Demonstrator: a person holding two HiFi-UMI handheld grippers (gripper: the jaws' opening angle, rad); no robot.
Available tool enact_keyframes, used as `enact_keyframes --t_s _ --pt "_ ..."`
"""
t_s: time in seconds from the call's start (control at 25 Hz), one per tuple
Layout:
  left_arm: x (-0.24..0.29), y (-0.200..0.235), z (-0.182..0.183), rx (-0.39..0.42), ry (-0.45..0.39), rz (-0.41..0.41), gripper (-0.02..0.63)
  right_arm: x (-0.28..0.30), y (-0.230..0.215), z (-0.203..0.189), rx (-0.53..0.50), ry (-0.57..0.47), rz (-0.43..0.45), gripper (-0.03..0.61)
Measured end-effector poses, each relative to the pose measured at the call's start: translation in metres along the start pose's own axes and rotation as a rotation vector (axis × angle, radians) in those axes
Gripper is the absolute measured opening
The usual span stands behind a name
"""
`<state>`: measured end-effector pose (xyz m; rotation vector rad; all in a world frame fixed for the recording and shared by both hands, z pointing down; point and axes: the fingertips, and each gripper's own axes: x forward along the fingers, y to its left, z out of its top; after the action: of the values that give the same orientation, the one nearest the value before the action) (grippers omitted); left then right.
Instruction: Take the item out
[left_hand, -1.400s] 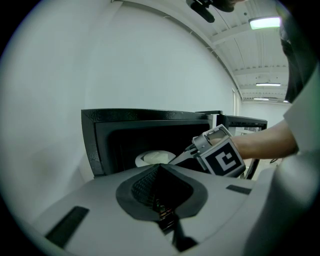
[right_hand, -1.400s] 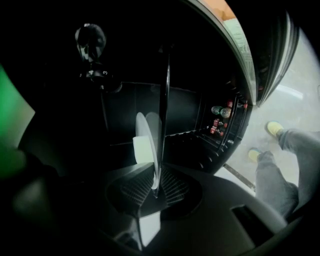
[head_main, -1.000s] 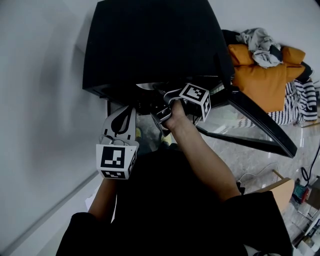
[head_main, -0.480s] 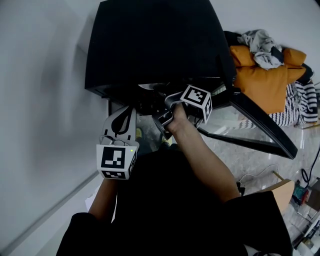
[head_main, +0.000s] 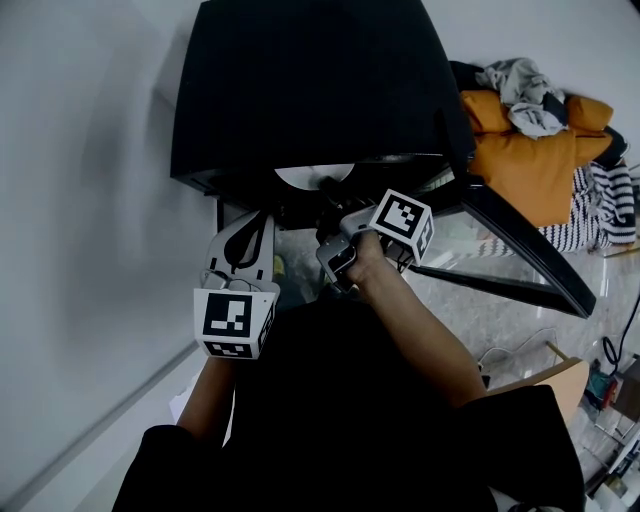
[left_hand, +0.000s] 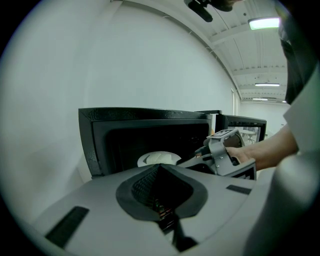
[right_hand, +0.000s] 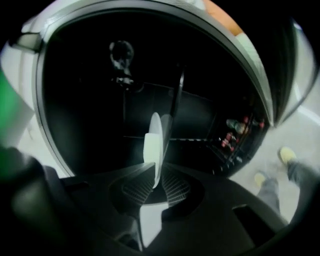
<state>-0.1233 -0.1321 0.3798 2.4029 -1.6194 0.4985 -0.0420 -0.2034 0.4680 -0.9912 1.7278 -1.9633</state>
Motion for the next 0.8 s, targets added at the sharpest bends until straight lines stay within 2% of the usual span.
enact_keyframes --t_s 0.28,0.52,0.8 --pt "-0.002 0.002 0.0 0.005 0.001 0.004 0.008 0.008 0.007 0.01 -0.048 0.009 0.068 0.084" --pt "-0.004 0.001 0.002 0.009 0.0 0.006 0.008 0.014 0.0 0.003 -0.032 0.051 0.056 0.081" --pt "-0.007 0.0 0.002 0.009 -0.008 0.003 0.008 0.018 -0.002 0.004 0.063 0.055 0.096 0.039"
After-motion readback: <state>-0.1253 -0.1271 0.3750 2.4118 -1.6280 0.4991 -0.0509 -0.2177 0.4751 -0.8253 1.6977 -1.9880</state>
